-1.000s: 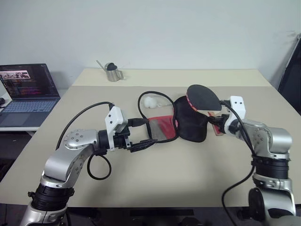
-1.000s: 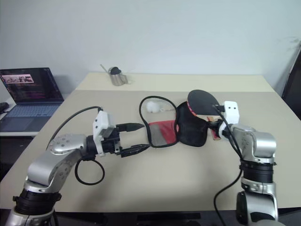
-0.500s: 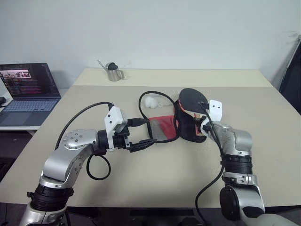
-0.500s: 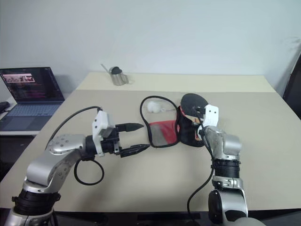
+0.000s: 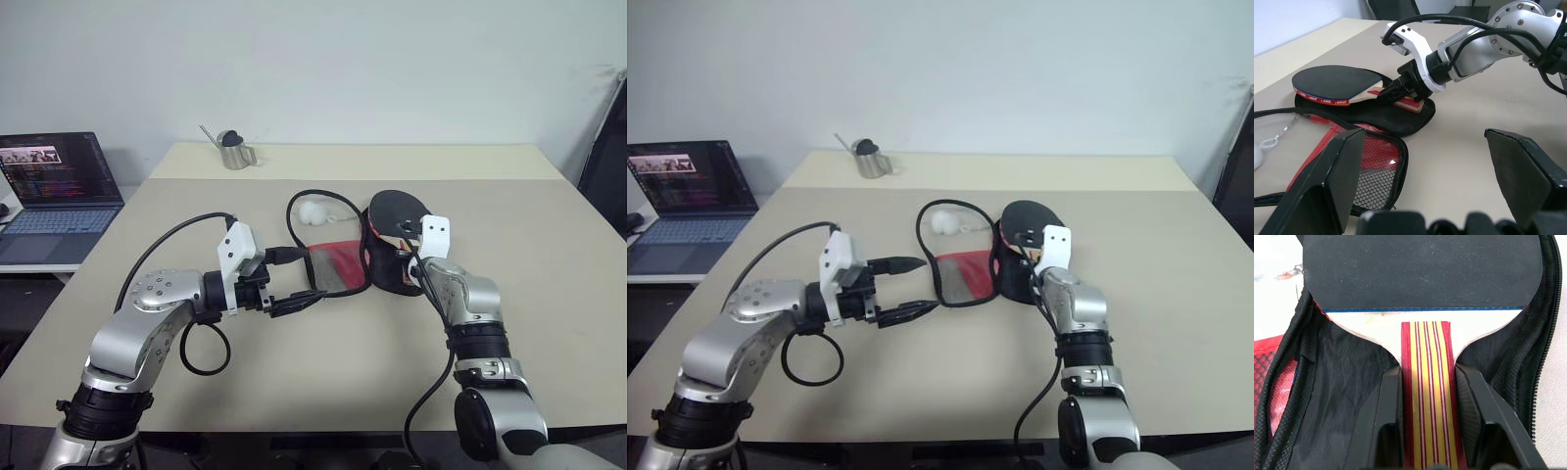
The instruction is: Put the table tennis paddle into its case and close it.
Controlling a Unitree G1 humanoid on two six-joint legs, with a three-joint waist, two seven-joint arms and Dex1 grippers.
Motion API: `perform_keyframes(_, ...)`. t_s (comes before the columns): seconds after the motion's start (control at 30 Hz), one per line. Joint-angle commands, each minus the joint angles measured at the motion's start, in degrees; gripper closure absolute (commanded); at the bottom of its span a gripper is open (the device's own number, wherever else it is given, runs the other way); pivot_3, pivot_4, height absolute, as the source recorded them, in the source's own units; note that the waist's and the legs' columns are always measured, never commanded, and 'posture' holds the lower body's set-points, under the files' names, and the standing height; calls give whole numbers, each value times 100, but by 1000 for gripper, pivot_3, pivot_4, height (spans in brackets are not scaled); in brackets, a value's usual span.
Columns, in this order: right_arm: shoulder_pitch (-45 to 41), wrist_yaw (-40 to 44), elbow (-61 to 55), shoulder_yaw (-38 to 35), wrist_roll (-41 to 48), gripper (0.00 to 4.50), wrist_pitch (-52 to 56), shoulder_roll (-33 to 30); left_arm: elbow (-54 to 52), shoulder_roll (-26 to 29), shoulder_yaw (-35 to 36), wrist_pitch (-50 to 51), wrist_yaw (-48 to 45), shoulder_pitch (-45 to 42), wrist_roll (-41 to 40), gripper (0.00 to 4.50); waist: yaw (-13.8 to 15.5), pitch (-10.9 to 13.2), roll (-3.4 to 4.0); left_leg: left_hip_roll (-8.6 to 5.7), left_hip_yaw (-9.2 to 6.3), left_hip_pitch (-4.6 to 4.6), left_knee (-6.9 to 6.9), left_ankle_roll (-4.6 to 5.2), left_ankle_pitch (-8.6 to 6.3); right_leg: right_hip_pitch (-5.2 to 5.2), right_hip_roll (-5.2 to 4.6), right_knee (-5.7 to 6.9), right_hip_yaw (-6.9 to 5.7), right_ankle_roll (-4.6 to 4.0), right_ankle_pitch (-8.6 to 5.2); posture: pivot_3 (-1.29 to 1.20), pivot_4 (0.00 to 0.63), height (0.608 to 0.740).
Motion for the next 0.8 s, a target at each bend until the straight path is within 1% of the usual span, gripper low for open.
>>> perform_keyframes(0.03, 21, -38, -268, 123, -51, 3411, 49, -7, -216, 36, 64, -63, 8, -18, -65, 245, 0, 0, 0, 0, 0, 0, 0, 0, 0, 0, 0, 0, 0, 0, 0, 0, 150, 740)
perform_keyframes(0.3, 344, -176, -812, 187, -54, 3411, 491, 68, -186, 4, 36, -96, 0, -5, -52, 245, 2, 0, 0, 0, -2, 0, 0, 0, 0, 1, 0, 0, -1, 0, 0, 0, 150, 740)
perform_keyframes(0.57, 303, -208, -628, 219, -121, 3411, 454, 43, -144, -23, -1, -122, -15, -23, -33, 245, 2, 0, 0, 0, -3, 0, 0, 0, 0, 2, 0, -1, -2, 0, 0, 0, 150, 740)
perform_keyframes(0.63, 257, -242, -557, 196, -134, 2686, 396, 65, -136, -28, -7, -128, -21, -23, -28, 245, 2, 0, 0, 0, -3, 0, 0, 0, 0, 2, 0, -1, -2, 0, 0, 0, 150, 740)
perform_keyframes(0.67, 234, -242, -538, 184, -122, 2490, 377, 87, -140, -28, -8, -128, -23, -19, -28, 245, 2, -1, -1, 0, -2, 0, 0, 0, 0, 2, 0, -1, -1, 0, 0, 0, 150, 740)
perform_keyframes(0.8, 173, -257, -593, 188, -78, 1165, 377, 161, -155, -27, -3, -124, -21, -2, -27, 245, 1, -1, -2, 0, -2, 3, 1, 0, 0, 3, 0, 0, -1, 0, 0, 0, 150, 740)
